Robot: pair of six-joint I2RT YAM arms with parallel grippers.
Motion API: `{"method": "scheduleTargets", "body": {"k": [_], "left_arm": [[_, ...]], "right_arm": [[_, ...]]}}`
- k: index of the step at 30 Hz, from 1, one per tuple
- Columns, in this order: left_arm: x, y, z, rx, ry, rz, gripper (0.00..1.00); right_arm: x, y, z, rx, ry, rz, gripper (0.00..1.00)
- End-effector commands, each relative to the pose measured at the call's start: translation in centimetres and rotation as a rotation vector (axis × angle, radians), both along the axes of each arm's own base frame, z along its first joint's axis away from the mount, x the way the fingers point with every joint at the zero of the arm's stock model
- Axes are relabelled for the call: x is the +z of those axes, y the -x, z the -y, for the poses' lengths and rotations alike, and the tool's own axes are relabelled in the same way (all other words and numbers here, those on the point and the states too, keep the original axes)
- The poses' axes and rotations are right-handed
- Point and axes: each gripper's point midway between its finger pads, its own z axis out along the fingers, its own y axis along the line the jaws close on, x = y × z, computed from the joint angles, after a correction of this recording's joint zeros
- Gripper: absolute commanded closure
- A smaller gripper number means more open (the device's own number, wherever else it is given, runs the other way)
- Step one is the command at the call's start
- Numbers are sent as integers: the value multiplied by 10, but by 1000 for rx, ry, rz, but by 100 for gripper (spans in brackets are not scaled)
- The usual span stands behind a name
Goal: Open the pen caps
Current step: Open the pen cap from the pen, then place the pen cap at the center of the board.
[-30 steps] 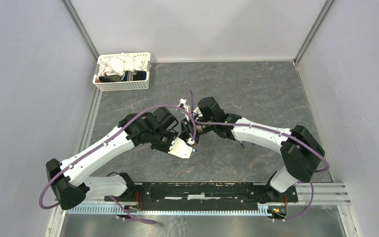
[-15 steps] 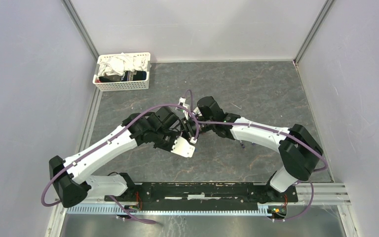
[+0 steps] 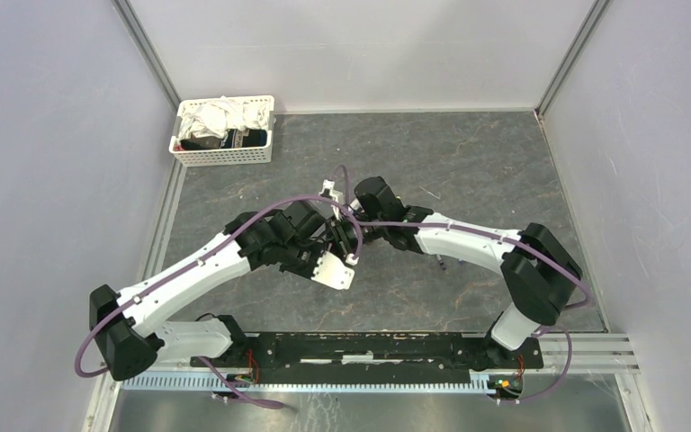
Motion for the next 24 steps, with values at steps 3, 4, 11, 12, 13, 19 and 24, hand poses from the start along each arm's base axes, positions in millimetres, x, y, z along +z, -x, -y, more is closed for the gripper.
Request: {"method": "scheduleTargets", "body": {"k": [3,4,11,12,13,19,24], "left_arm": [[6,-4,13,-60,-36,-37,98],[5,-4,15,-72,-33,-39,98],[0,-68,-283,185,-336,100,98],[-3,-57,-283,172,-310,34,98],[2,-63,-265,186,-248,28,98],[9,-56,-139,92,-30,64,98],[2,-45,-80,135,93,-6,98]], "right_arm": [[7,-13,-20,33,-46,1,100],[1,-15,-21,31,-39,-8,100],[-47,60,119,-176,45,-48,100],[-47,64,122,-166,45,-68,100],[-53,65,128,-115,145,-51,100],[-47,50,118,-86,180,31,100],[-46,7,125,-202,249,112,100]]}}
